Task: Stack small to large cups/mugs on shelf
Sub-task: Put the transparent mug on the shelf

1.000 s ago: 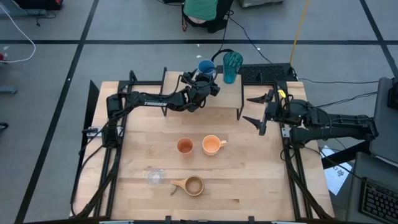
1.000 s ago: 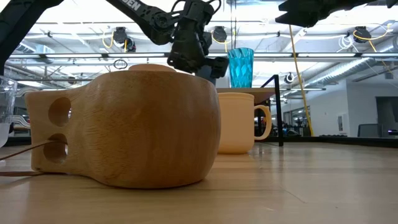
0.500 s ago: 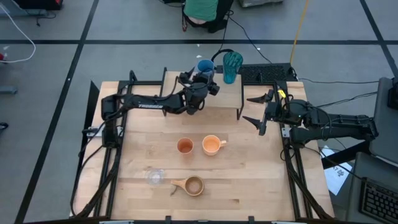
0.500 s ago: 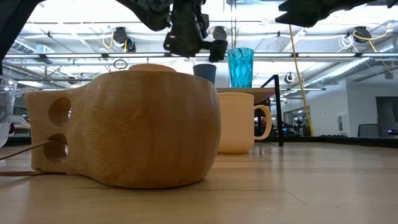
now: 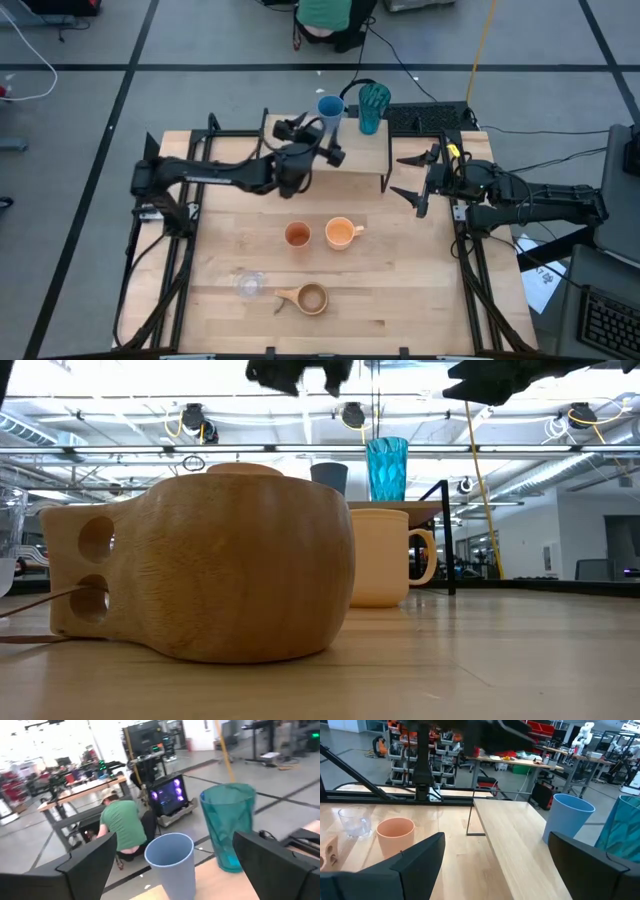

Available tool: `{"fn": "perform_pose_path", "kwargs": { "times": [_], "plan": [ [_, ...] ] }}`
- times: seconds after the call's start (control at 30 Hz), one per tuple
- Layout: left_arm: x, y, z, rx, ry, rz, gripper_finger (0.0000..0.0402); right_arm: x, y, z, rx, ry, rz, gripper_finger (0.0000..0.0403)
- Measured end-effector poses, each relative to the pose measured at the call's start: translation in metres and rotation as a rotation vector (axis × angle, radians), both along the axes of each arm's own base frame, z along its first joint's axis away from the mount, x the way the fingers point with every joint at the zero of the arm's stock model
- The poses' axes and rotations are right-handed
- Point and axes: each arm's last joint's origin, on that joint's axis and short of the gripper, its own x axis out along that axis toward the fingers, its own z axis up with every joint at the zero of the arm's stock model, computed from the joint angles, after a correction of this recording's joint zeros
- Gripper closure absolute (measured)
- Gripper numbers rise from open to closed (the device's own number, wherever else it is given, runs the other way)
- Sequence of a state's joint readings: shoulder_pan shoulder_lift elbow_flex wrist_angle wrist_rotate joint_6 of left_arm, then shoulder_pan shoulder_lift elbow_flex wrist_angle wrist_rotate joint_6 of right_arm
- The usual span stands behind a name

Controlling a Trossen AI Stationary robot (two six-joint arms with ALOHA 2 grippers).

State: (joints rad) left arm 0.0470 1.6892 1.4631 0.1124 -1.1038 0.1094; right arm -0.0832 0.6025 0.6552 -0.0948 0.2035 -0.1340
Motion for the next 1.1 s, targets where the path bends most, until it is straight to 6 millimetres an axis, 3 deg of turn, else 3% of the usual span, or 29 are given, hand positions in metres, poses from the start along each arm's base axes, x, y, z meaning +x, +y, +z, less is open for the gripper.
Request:
{"fn": "perform_pose_path", "kwargs": {
  "times": [0.17,0.43,0.73,1.1],
  "plan": [
    [-0.034,-0.040,0.026,-0.029,0.039,-0.109,0.0002,0.000,0.000,0.000,0.024,-0.008,-0.003,0.0055],
    [-0.078,-0.088,0.028,-0.124,0.128,-0.236,0.0003,0.001,0.003,0.001,0.110,-0.047,0.006,0.0055],
    [-0.097,-0.121,0.010,-0.192,0.203,-0.293,0.0003,0.013,0.018,0.002,0.257,-0.092,0.096,0.0055],
    [-0.120,-0.179,0.006,-0.235,0.256,-0.548,0.0003,0.035,0.044,-0.020,0.266,0.064,0.158,0.0055]
  ]
}}
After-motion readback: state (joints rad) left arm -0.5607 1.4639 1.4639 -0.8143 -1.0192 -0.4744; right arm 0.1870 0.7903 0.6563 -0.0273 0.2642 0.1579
